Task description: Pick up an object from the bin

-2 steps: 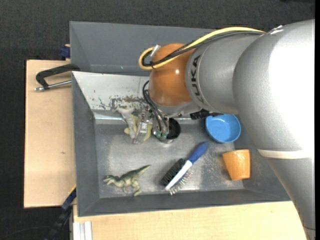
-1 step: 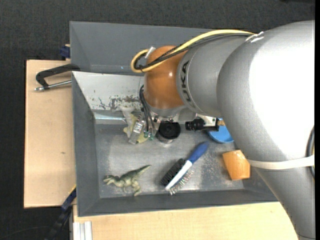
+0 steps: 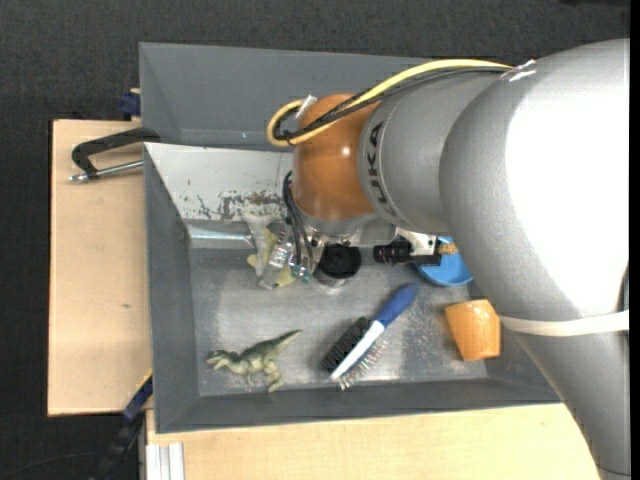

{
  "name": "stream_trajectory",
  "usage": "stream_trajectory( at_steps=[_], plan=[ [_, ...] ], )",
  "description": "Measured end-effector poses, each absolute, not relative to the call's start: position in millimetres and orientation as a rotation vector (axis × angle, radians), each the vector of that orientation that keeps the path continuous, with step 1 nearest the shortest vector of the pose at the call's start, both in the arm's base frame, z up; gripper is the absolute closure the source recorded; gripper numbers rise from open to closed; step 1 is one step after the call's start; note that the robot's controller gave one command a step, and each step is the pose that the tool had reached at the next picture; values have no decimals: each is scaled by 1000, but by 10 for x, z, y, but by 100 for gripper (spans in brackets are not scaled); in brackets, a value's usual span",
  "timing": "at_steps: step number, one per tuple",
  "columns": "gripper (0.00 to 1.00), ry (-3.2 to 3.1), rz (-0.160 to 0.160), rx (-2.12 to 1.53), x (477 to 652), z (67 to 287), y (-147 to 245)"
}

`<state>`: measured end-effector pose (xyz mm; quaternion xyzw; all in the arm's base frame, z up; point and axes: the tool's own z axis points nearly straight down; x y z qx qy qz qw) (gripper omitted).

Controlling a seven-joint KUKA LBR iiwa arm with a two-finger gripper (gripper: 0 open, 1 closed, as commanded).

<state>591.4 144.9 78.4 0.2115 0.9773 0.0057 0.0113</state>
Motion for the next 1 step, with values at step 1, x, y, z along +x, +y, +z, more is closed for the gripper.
stream_trajectory(
  at_steps=[1],
  plan=[
    [100,3041,12,709,5938,776,1484]
  ],
)
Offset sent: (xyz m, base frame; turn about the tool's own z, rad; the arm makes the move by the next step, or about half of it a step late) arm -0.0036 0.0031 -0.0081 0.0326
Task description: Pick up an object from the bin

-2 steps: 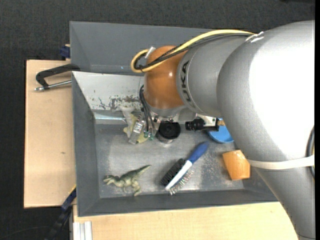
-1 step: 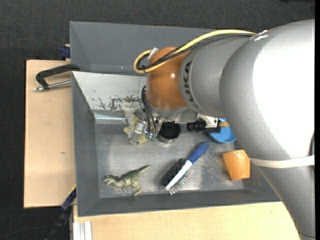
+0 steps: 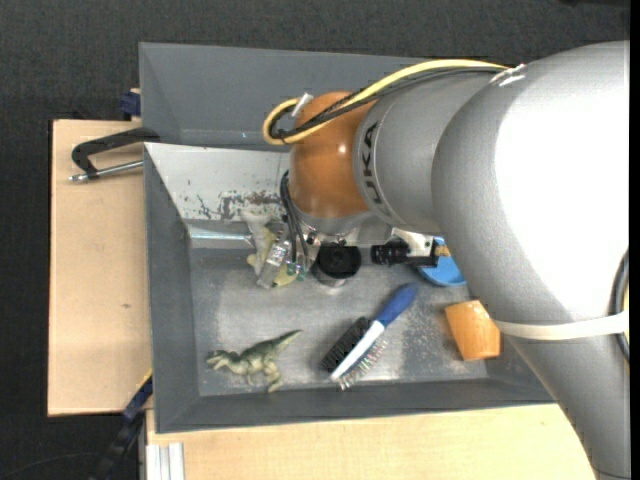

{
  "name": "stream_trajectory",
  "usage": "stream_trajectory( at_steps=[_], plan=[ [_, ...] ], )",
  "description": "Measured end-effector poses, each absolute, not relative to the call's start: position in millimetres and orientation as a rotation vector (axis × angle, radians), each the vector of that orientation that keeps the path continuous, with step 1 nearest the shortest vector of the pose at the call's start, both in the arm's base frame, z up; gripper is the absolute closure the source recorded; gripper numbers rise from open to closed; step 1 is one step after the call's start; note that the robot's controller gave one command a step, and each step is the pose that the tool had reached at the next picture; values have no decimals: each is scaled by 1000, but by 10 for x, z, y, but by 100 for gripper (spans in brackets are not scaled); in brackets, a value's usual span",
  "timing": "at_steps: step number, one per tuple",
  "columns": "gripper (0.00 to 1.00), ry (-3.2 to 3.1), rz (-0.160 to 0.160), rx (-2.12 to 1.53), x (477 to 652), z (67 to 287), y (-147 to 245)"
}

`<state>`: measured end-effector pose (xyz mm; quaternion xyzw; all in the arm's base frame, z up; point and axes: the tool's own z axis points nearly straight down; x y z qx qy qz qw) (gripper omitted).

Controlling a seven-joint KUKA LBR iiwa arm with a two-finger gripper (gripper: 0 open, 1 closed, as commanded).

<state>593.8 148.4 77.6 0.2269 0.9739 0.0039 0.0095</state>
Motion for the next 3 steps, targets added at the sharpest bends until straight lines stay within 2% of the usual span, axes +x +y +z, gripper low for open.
stream_trajectory(
  at_steps=[1,2,3],
  plan=[
    [100,3045,11,727,5808,1720,1502],
    [100,3054,9,705,5766,719,1447],
    [100,3049,12,704,5736,2222,1466]
  ],
)
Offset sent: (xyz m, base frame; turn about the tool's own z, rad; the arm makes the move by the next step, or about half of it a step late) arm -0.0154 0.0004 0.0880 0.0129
